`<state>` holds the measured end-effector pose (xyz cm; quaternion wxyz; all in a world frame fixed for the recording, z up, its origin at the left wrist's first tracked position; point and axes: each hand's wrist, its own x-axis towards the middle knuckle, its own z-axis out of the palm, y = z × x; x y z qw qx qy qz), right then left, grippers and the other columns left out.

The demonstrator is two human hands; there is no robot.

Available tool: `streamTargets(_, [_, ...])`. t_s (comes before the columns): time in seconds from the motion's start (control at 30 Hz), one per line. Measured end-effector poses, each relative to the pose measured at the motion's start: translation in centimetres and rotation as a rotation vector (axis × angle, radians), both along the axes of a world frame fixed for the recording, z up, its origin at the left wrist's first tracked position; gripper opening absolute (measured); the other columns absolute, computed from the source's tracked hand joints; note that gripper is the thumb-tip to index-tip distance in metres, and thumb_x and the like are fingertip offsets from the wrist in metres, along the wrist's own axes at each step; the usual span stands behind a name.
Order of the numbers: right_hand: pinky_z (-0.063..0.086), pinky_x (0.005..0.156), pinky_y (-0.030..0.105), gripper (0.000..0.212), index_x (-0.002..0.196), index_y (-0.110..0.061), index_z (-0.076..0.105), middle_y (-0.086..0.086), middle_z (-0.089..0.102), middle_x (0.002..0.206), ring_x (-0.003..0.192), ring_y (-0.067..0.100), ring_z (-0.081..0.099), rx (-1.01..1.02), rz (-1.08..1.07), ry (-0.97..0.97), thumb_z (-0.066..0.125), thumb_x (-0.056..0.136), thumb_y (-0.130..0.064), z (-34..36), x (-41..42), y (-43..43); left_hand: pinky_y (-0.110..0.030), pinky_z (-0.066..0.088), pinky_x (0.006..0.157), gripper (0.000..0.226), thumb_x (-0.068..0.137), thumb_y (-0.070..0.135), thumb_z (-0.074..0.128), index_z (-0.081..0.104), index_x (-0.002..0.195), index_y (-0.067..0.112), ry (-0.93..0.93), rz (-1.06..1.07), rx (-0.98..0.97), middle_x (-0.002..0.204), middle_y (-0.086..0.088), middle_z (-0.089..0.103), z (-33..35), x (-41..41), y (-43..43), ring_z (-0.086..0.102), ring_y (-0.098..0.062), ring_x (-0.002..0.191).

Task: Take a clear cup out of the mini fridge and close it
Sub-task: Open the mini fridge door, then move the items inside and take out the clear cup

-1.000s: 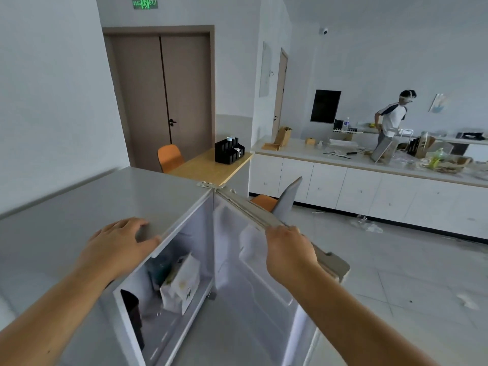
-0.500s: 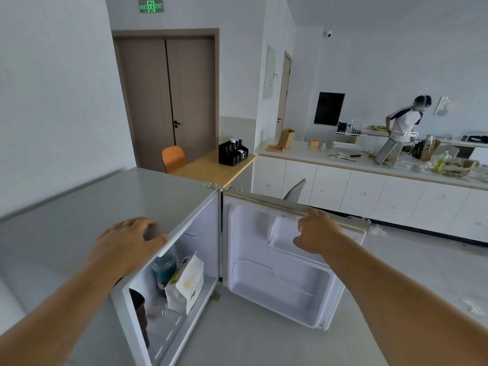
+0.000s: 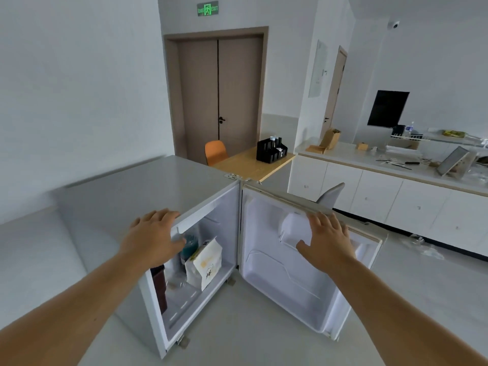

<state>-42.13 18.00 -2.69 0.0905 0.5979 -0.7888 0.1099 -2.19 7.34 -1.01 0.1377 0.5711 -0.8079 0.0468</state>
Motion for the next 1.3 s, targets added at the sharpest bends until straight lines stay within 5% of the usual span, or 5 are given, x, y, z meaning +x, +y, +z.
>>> streamTargets(0.23, [0.034, 0.118, 0.044, 0.058, 0.146, -0.025, 0.048, 0.000, 0.051, 0.152, 0.143, 0.024, 0.041, -0.084, 0.387, -0.148, 0.054, 0.095, -0.051, -1.4, 6.3, -0.3, -0.055, 0.041, 0.113, 0.054, 0.087, 0.055, 0.069, 0.062, 0.130, 0.024, -0.017, 0.013, -0.162, 0.146, -0.005, 0.061, -3.6, -3.6, 4.9, 0.054, -0.031, 0.136])
streamTargets(0.33, [0.044, 0.109, 0.041, 0.051, 0.137, -0.027, 0.056, -0.003, 0.059, 0.142, 0.131, 0.021, 0.051, 0.002, 0.464, -0.215, 0.055, 0.094, -0.053, -3.2, 9.8, -1.0, -0.034, 0.057, 0.086, 0.040, 0.090, 0.054, 0.057, 0.069, 0.115, 0.025, 0.077, -0.058, -0.121, 0.119, 0.003, 0.075, -6.0, -4.9, 6.0, 0.069, -0.020, 0.106])
streamTargets(0.47, [0.055, 0.090, 0.035, 0.038, 0.119, -0.031, 0.068, -0.007, 0.067, 0.122, 0.106, 0.015, 0.061, 0.107, 0.437, -0.337, 0.059, 0.091, -0.055, -5.7, 13.5, -3.5, -0.017, 0.042, 0.060, 0.045, 0.085, 0.061, 0.048, 0.069, 0.115, 0.034, 0.261, 0.075, 0.116, 0.114, 0.010, 0.074, -9.6, -6.2, 5.4, 0.067, -0.011, 0.090])
streamTargets(1.03, [0.050, 0.060, 0.032, 0.029, 0.078, -0.024, 0.053, -0.010, 0.056, 0.068, 0.063, 0.011, 0.057, 0.415, 0.047, -0.777, 0.055, 0.090, -0.050, -18.2, 21.1, -24.1, -0.034, 0.044, 0.094, 0.067, 0.088, 0.036, 0.071, 0.045, 0.149, 0.024, 0.888, 0.435, 0.437, 0.151, -0.001, 0.050, -24.1, -7.1, -9.9, 0.054, -0.022, 0.132])
streamTargets(1.3, [0.067, 0.066, 0.046, 0.026, 0.117, -0.018, 0.060, 0.007, 0.071, 0.093, 0.074, 0.026, 0.074, 0.562, -0.003, -0.991, 0.061, 0.094, -0.030, -21.6, 20.9, -28.3, -0.032, 0.049, 0.088, 0.055, 0.085, 0.040, 0.074, 0.052, 0.133, 0.024, 0.912, 0.452, 0.559, 0.130, 0.002, 0.063, -27.5, -8.0, -13.1, 0.059, -0.020, 0.118])
